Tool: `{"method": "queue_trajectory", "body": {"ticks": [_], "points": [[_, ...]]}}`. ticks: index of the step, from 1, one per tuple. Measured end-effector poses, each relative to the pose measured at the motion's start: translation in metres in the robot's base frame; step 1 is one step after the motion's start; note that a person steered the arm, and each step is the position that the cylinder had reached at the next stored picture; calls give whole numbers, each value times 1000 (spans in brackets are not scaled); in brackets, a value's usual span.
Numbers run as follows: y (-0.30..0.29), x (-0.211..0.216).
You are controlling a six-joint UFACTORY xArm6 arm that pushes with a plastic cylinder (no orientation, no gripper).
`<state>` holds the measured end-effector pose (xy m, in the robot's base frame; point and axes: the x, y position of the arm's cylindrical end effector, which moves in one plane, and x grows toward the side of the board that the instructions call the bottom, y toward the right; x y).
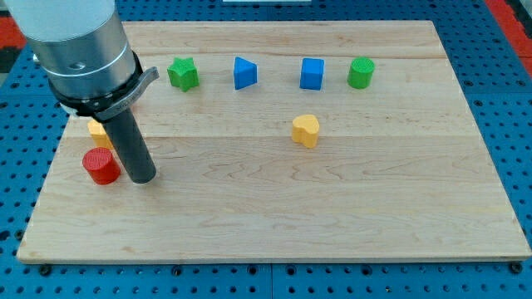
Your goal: Move the yellow heart to the bottom left
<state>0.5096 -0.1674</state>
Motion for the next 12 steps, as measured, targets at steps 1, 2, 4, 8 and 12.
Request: {"method": "queue_trajectory", "body": {"ticks": [1,2,4,8,12], "points": [[-14,-2],[-31,-7],[129,-2],[355,-78],[154,-48]]}}
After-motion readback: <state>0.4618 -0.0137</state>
